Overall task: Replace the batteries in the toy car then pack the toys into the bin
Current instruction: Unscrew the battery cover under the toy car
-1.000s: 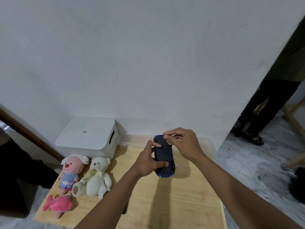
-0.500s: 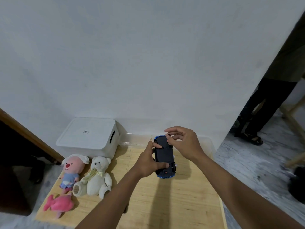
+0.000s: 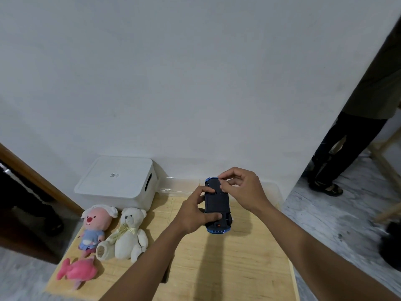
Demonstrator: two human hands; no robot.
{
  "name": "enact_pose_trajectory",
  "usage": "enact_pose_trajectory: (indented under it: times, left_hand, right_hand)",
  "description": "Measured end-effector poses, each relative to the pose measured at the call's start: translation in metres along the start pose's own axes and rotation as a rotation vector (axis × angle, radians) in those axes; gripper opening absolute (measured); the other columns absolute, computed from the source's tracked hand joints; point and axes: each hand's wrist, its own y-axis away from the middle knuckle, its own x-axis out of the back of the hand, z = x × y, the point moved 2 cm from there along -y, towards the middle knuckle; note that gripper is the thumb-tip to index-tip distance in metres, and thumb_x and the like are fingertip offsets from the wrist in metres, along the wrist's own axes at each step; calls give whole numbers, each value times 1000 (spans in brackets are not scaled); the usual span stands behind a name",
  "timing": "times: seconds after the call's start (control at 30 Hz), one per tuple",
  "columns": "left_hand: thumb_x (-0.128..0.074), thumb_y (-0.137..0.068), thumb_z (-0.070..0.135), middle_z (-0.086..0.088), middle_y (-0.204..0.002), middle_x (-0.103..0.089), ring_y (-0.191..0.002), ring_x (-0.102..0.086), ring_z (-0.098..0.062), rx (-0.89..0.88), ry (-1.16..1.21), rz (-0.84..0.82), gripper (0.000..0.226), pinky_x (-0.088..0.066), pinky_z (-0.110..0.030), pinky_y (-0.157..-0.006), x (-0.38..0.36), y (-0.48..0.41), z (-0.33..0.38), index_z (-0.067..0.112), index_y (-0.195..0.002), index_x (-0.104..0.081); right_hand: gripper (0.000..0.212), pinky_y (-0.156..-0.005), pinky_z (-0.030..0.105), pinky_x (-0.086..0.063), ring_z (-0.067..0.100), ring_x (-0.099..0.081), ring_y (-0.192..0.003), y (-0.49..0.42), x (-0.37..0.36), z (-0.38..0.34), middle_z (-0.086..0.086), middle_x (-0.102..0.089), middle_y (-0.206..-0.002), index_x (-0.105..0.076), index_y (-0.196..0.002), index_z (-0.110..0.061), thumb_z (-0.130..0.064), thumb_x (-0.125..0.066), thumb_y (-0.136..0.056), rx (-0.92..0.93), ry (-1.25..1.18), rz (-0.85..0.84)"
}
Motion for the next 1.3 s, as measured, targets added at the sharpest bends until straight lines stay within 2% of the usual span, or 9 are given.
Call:
enact_pose_trajectory:
  times: [0.1, 0.33, 0.47, 0.6, 0.7, 0.77, 0.93, 1.07, 1.3]
  left_hand:
    - [-92, -73, 10, -3, -127, -65, -110, -68, -29, -3, -4, 5, 62, -64, -46, -70, 1, 0, 1, 34, -120, -59]
    - [-93, -69, 9, -1, -125, -66, -101, -72, -27, 10, -71, 16, 64, -65, -45, -71, 3, -5, 2, 32, -116, -56]
    - [-93, -69, 7, -1, -125, -65, -103, -71, -24, 14, -86, 12, 65, -65, -44, -74, 2, -6, 0, 30, -115, -54]
    - [-92, -71, 5, -1, -124, -66, -96, -73, -23, 16, -75, 20, 64, -65, -44, -73, 2, -7, 1, 27, -116, -52]
    - [-92, -71, 5, -2, -124, -66, -98, -73, -25, 19, -81, 23, 64, -64, -48, -76, 4, -8, 1, 27, -116, -52]
    - [-93, -70, 7, -1, -124, -66, -95, -73, -26, 25, -89, 22, 65, -64, -51, -76, 4, -8, 0, 28, -116, -52]
    - [-93, -70, 8, -2, -124, -65, -96, -73, -24, 25, -96, 26, 65, -64, -50, -77, 5, -7, 0, 27, -116, -51]
    - [-94, -70, 10, -1, -125, -65, -92, -74, -28, 35, -115, 31, 66, -62, -54, -78, 5, -8, -2, 30, -115, -51]
    - [-93, -70, 8, -3, -125, -64, -92, -74, -26, 39, -124, 28, 65, -63, -51, -76, 6, -8, -3, 29, -115, -50]
  right_hand:
    - [11, -77, 38, -63, 18, -75, -77, -1, 1, 0, -5, -74, -91, -74, -87, -18, -7, -72, -88, 0, -4, -6]
    - [4, -77, 36, -63, 21, -75, -78, -6, 0, 1, 2, -77, -84, -78, -90, -15, -15, -79, -86, -47, -95, -12]
    - [10, -78, 35, -63, 18, -75, -81, -7, 0, 3, -3, -77, -95, -78, -96, -17, -10, -72, -91, 1, -53, -27]
    - [7, -76, 33, -62, 17, -75, -76, -8, 1, 2, -5, -76, -91, -77, -86, -19, -13, -78, -86, 2, -15, -10]
    - [8, -77, 33, -63, 17, -75, -77, -10, 0, 2, -3, -76, -91, -79, -91, -17, -11, -79, -86, -4, -51, -9]
    - [13, -76, 31, -62, 15, -75, -79, -10, 0, 2, -5, -76, -93, -78, -97, -19, -9, -75, -89, 23, -26, -17]
    - [6, -67, 19, -55, 14, -74, -75, -10, -1, 0, -7, -75, -87, -76, -86, -18, -12, -79, -85, 18, 7, -15]
    - [10, -72, 24, -59, 13, -74, -77, -10, -3, 1, -8, -76, -89, -78, -94, -20, -13, -77, -88, 36, 5, -23]
    - [7, -71, 25, -59, 15, -74, -75, -8, -3, 5, -6, -76, -91, -78, -88, -19, -15, -81, -84, 11, -26, -11]
